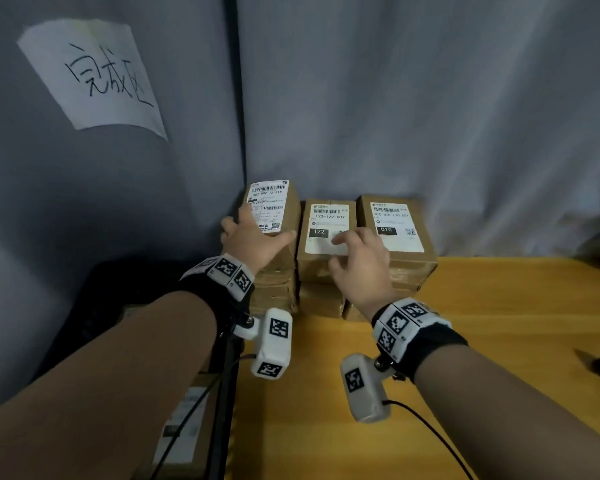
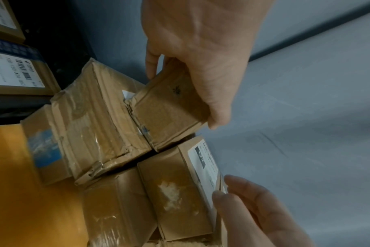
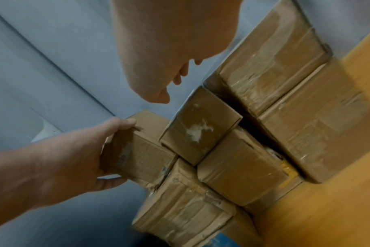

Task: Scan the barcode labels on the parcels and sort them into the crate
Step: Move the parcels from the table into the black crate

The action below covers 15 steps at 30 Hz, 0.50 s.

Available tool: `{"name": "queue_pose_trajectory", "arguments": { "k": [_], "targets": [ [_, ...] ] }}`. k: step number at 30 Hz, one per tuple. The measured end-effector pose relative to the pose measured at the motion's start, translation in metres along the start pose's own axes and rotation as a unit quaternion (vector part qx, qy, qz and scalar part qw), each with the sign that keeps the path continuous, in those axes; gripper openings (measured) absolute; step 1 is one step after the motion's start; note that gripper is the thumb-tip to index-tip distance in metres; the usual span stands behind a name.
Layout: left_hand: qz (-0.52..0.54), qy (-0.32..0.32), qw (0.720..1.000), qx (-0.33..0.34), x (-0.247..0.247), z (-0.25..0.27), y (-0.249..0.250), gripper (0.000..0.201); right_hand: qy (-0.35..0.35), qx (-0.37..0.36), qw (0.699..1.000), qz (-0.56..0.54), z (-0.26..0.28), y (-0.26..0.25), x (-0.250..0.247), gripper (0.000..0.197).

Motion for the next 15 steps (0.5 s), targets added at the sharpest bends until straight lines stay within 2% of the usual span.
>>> {"name": "queue_pose_trajectory", "arguments": {
  "k": [3, 9, 12, 15],
  "targets": [
    [0.013, 0.011, 1.0, -0.004, -0.004, -0.004, -0.008, 0.094, -0.009, -0.019, 1.0, -0.015, -0.004, -0.005, 0.005, 0.032],
    [0.145, 0.054, 0.988, 0.02, -0.05, 0.008, -0.046, 0.097, -0.038, -0.067, 0.996, -0.041, -0.004, -0.022, 0.012, 0.03],
    [0.117, 0.103, 0.988, 0.012, -0.074, 0.014, -0.09, 0.085, -0.041, -0.096, 0.993, -0.057, 0.0, -0.041, 0.022, 0.029],
    [0.078, 0.109, 0.989, -0.057, -0.093, 0.017, -0.139, 0.089, -0.05, -0.114, 0.989, -0.083, 0.008, -0.065, 0.038, 0.029]
  ]
}}
Point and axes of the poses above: each hand's wrist, its own z-axis away from the middle knuckle, its own x-axis out of the palm, y = z × x, the point moved 4 cm from there along -z, towards the middle knuckle, and after that the axes turned 7 degrees about -x, right-handed, at the moved point
